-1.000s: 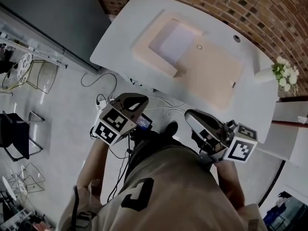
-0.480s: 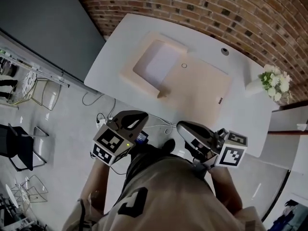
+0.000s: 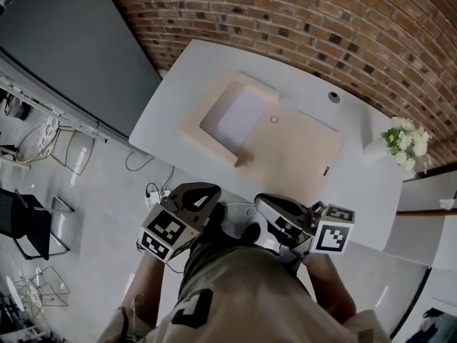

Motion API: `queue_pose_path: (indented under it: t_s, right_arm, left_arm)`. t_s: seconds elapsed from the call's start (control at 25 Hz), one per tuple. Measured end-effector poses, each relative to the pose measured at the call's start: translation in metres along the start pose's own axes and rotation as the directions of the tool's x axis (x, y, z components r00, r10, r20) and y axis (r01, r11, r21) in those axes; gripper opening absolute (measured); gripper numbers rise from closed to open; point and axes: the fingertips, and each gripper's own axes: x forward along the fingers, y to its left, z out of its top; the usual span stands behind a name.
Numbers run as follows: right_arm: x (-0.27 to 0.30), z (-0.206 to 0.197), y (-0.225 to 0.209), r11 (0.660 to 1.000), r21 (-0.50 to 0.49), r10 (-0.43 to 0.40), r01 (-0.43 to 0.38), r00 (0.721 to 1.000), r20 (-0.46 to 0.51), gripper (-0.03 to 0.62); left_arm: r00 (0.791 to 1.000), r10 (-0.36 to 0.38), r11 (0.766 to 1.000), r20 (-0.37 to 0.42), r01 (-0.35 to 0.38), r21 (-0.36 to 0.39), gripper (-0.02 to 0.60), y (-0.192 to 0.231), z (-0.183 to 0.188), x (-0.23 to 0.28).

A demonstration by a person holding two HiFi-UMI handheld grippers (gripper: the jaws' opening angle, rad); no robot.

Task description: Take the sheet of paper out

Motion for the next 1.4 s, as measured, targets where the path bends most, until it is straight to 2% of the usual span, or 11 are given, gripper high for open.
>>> queue_pose_path:
  t_s: [0.32,0.56,0.72,0.92,1.16,1.2,1.28,1.4]
  right_arm:
    - [0.050,0.008,-0.007,0.999,0.023,-0.043,0.042,0.999,0.029,0.025]
    - [0.088,0.012,-0.018,0.993,0.040,-0.112,0.110,0.993,0.032,0.025]
    - [0.109,0.012,-0.028,0.986,0.047,-0.161,0.160,0.987,0.024,0.025]
    - [0.119,0.013,-0.045,0.970,0.074,-0.236,0.233,0.971,0.044,0.025]
    - [0.108,0.021,-0.090,0.950,0.136,-0.290,0.282,0.956,0.046,0.026]
    - [0.106,0.024,-0.097,0.949,0.159,-0.284,0.274,0.957,0.049,0.039]
    - [0.104,0.027,-0.110,0.945,0.220,-0.257,0.241,0.965,0.046,0.251]
    - [0.099,0.032,-0.136,0.931,0.281,-0.256,0.234,0.966,0.043,0.288]
  left_arm:
    - [0.998,-0.056,0.998,0.032,0.056,0.025,0.014,0.045,-0.005,-0.008]
    - [0.988,-0.118,0.993,0.099,0.115,0.037,0.014,0.085,0.006,-0.013]
    - [0.980,-0.165,0.986,0.111,0.164,0.018,0.014,0.108,0.002,-0.015]
    - [0.963,-0.236,0.972,0.132,0.235,0.019,0.014,0.125,0.000,-0.016]
    - [0.959,-0.259,0.966,0.116,0.259,0.023,0.014,0.132,-0.001,-0.010]
    - [0.960,-0.257,0.966,0.113,0.256,0.023,0.014,0.132,-0.001,-0.009]
    - [0.963,-0.246,0.969,0.105,0.246,0.016,0.014,0.131,-0.001,-0.006]
    - [0.971,-0.221,0.975,0.093,0.222,-0.006,0.014,0.128,-0.001,-0.003]
